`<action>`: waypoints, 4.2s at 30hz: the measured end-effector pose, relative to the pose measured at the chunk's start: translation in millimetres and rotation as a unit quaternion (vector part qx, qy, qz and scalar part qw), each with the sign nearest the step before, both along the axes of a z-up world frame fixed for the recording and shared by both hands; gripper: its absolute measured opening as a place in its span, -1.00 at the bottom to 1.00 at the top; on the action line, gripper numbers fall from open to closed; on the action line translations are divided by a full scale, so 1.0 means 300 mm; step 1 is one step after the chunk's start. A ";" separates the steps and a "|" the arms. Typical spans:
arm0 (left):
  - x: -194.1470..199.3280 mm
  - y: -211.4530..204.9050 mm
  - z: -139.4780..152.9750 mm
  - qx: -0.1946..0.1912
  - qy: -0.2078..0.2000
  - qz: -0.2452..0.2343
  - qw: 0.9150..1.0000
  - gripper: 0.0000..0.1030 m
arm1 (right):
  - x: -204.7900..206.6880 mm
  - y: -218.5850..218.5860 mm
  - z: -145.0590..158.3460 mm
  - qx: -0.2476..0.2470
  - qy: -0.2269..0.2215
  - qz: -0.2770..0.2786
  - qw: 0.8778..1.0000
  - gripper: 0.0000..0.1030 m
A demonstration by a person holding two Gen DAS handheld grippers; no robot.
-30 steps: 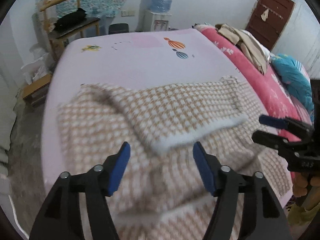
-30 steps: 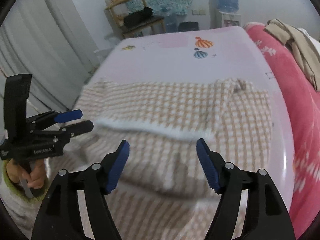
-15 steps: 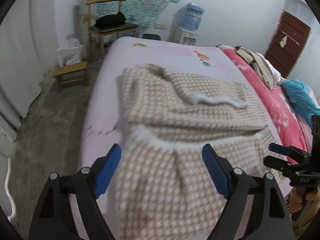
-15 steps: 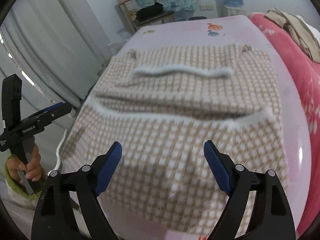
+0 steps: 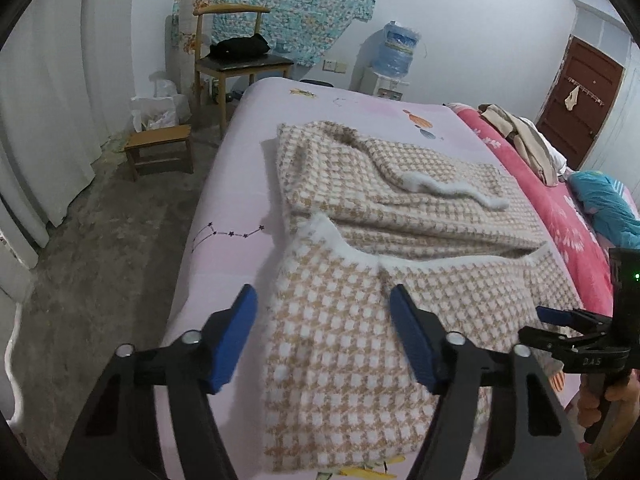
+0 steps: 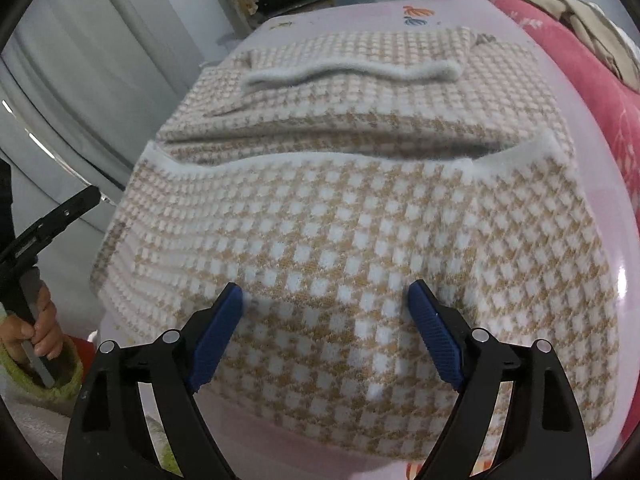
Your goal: Fold large clothes
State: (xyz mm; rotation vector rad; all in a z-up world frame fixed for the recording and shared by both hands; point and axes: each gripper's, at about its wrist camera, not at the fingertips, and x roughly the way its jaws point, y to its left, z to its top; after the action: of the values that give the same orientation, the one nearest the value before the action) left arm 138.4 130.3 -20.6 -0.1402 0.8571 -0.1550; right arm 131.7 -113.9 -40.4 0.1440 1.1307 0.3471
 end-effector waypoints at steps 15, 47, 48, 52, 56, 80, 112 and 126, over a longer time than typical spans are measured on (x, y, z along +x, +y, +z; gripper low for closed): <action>0.109 0.010 -0.040 -0.026 0.003 -0.058 0.998 -0.60 | 0.009 0.021 -0.001 -0.010 0.004 -0.001 1.000 0.60; 0.231 0.036 -0.126 -0.064 0.061 -0.092 0.992 -0.27 | 0.014 0.024 -0.013 -0.014 0.003 0.001 1.000 0.63; 0.240 0.039 -0.131 -0.066 0.064 -0.091 0.992 -0.27 | 0.014 0.023 -0.014 -0.014 0.003 0.001 1.000 0.63; 0.268 0.032 -0.147 -0.069 0.077 -0.091 0.990 -0.27 | 0.016 0.017 -0.013 -0.012 0.003 0.003 1.000 0.63; 0.234 0.014 -0.121 -0.079 0.067 -0.115 0.988 -0.27 | 0.017 0.014 -0.014 -0.012 0.003 0.003 1.000 0.63; 0.200 -0.141 -0.166 0.109 0.077 -0.046 0.990 -0.27 | -0.013 0.011 0.036 -0.007 -0.021 -0.013 1.000 0.64; 0.200 -0.154 -0.169 0.121 0.075 -0.042 0.989 -0.27 | -0.042 -0.148 0.110 0.021 -0.050 -0.065 0.996 0.64; 0.200 -0.184 -0.165 0.152 0.073 -0.035 0.985 -0.27 | 0.024 -0.463 0.105 0.028 -0.046 -0.129 0.990 0.19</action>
State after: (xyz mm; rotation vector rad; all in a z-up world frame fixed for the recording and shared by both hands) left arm 198.4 75.2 -69.9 0.1660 1.0223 -0.0789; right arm 139.0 -252.7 -8.8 0.3174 0.9983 0.1534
